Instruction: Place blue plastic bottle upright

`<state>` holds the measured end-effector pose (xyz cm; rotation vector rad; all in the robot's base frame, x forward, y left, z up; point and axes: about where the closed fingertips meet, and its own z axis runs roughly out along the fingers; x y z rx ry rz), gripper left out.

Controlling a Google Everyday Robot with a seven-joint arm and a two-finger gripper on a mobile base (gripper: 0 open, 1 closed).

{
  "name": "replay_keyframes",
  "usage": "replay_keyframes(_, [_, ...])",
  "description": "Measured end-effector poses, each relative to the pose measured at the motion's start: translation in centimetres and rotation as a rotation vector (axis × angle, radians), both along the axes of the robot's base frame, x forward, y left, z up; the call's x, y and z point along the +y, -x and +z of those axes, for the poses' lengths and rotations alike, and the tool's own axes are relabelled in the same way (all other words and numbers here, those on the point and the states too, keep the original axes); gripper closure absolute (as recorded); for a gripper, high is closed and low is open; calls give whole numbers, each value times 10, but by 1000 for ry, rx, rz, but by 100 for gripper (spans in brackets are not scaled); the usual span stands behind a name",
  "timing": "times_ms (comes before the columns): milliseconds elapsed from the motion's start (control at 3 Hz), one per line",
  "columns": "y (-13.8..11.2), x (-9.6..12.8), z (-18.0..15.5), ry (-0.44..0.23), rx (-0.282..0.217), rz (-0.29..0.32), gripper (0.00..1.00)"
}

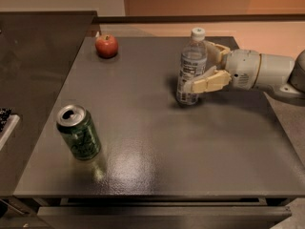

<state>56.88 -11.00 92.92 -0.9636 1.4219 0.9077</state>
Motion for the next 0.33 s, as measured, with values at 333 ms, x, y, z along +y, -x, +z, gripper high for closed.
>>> replay_keyframes(333, [0, 0, 0, 0, 0, 0, 0])
